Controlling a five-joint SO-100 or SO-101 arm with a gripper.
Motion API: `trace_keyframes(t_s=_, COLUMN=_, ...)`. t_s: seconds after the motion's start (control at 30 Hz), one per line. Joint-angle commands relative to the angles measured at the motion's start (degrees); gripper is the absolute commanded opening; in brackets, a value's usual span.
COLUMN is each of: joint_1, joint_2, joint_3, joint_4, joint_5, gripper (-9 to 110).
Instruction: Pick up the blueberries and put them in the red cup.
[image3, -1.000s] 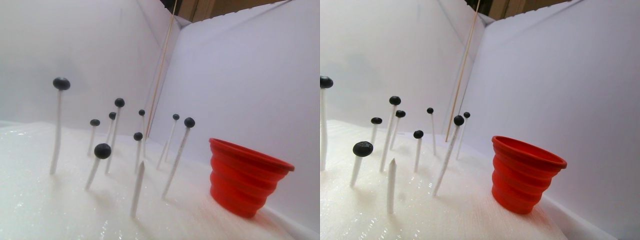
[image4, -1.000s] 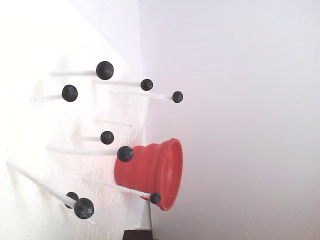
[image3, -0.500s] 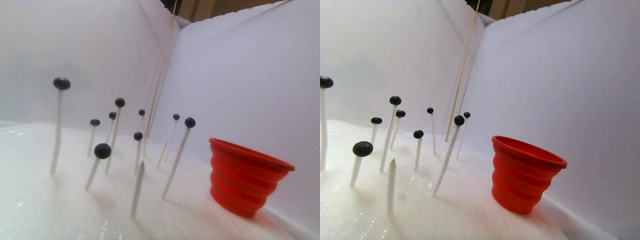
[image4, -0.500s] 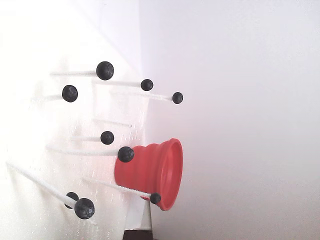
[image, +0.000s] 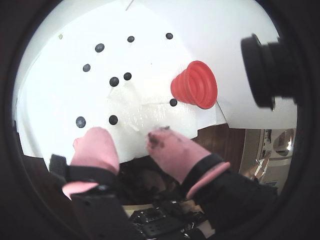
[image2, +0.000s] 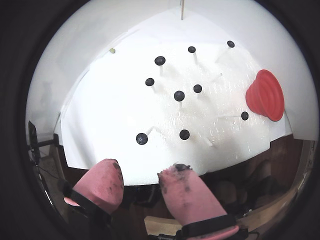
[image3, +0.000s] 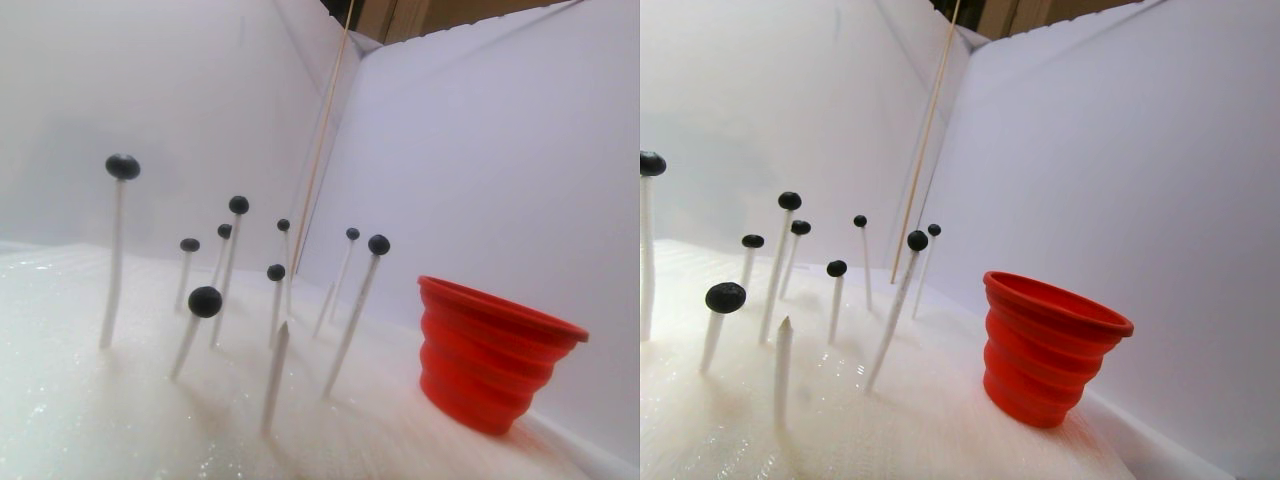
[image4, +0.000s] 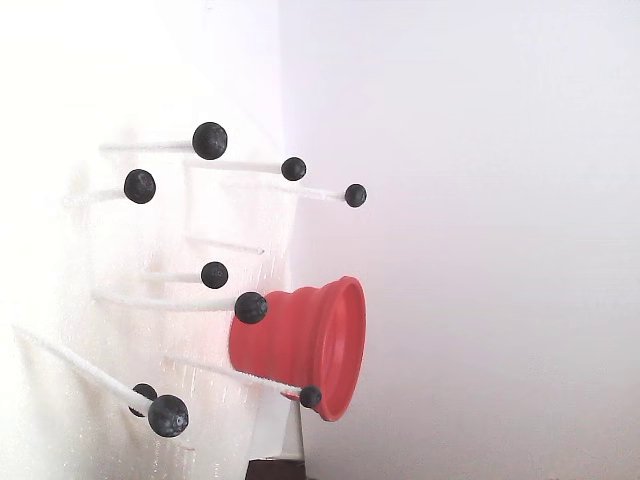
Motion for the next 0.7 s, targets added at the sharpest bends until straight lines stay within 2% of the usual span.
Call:
trace_keyframes(t_s=0.0, joint_1=-1.1, joint_2=-2.4, joint_3=-0.8, joint_4=-2.4, joint_5=-1.1, gripper=14)
trace_keyframes(t_s=0.67, joint_1=-3.3, joint_2=-9.4, joint_3=2.6, joint_4=-6.9, joint_5=-4.4, gripper=14)
